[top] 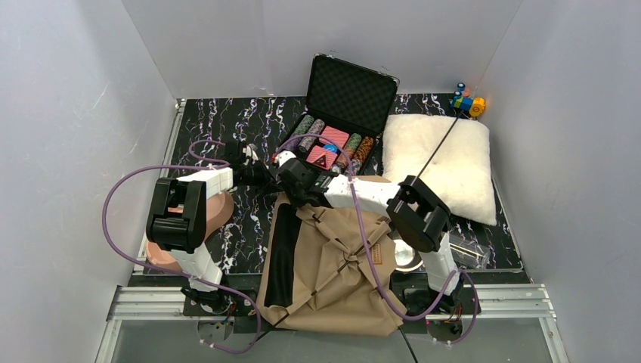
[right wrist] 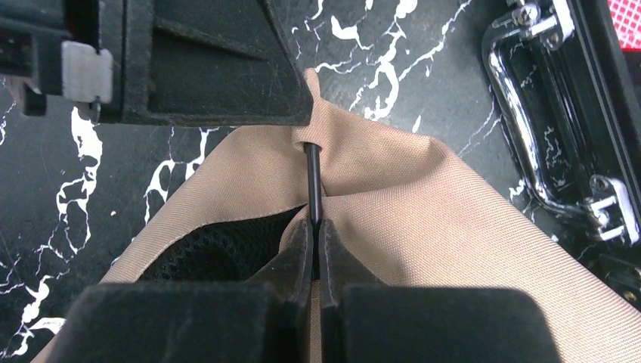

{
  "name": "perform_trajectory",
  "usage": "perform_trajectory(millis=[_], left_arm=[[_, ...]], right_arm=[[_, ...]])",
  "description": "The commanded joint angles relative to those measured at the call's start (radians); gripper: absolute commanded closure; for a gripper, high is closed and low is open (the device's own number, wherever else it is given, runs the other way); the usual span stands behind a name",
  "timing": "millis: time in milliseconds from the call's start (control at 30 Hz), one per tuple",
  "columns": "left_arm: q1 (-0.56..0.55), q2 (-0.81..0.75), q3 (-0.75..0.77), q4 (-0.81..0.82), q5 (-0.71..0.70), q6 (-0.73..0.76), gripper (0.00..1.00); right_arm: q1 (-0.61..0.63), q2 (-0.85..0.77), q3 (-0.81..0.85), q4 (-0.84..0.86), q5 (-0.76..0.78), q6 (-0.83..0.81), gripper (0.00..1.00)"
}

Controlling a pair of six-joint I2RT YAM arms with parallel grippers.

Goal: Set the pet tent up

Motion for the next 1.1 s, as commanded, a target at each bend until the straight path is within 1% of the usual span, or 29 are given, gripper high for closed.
perform_trajectory(millis=[0,200,333,367,433,500,533,567,600,633,667,733,800,867,933,1000,1033,1067], left_arm=[[-0.006,-0.009,0.024,-0.011,0.038,-0.003,1.0],[-0.004,-0.012,0.027,-0.013,0.031,0.001,1.0],[0.008,-0.016,0.048,-0.041,0.001,0.024,1.0],[0.012,-0.018,0.051,-0.047,-0.007,0.031,1.0],[0.02,-0.025,0.061,-0.059,-0.024,0.048,1.0],[0.023,-0.031,0.075,-0.075,-0.043,0.069,1.0],[0.022,-0.036,0.08,-0.08,-0.05,0.078,1.0],[0.023,-0.042,0.083,-0.081,-0.054,0.086,1.0],[0.023,-0.048,0.085,-0.083,-0.057,0.093,1.0],[0.023,-0.052,0.088,-0.086,-0.06,0.101,1.0],[0.023,-0.057,0.091,-0.088,-0.064,0.11,0.99],[0.023,-0.066,0.098,-0.095,-0.073,0.128,0.94],[0.023,-0.08,0.103,-0.099,-0.078,0.145,0.85],[0.022,-0.091,0.105,-0.101,-0.087,0.158,0.79],[0.022,-0.107,0.109,-0.108,-0.098,0.171,0.67],[0.023,-0.123,0.114,-0.12,-0.113,0.185,0.53],[0.023,-0.134,0.115,-0.126,-0.124,0.19,0.44],[0.023,-0.145,0.117,-0.133,-0.136,0.197,0.33]], right_arm=[[0.018,0.049,0.07,0.15,0.068,-0.033,0.99],[0.022,0.057,0.057,0.262,0.136,-0.035,0.99],[0.025,0.044,0.062,0.244,0.111,-0.048,0.99],[0.028,0.032,0.056,0.236,0.102,-0.054,0.97],[0.033,-0.005,0.028,0.232,0.074,-0.062,0.81],[0.036,-0.054,-0.004,0.202,0.023,-0.066,0.62],[0.036,-0.081,-0.016,0.183,-0.004,-0.067,0.51],[0.036,-0.106,-0.021,0.156,-0.037,-0.068,0.37],[0.036,-0.126,-0.02,0.12,-0.069,-0.07,0.28],[0.039,-0.15,-0.016,0.081,-0.09,-0.07,0.24],[0.042,-0.173,-0.017,0.045,-0.098,-0.069,0.23],[0.05,-0.234,-0.035,-0.019,-0.109,-0.065,0.2],[0.054,-0.312,-0.059,-0.084,-0.112,-0.051,0.19],[0.054,-0.361,-0.068,-0.182,-0.122,-0.024,0.18],[0.055,-0.417,-0.068,-0.318,-0.115,0.025,0.17],[0.054,-0.467,-0.081,-0.456,-0.084,0.087,0.17],[0.055,-0.492,-0.096,-0.516,-0.074,0.113,0.18],[0.055,-0.523,-0.115,-0.589,-0.069,0.154,0.18]])
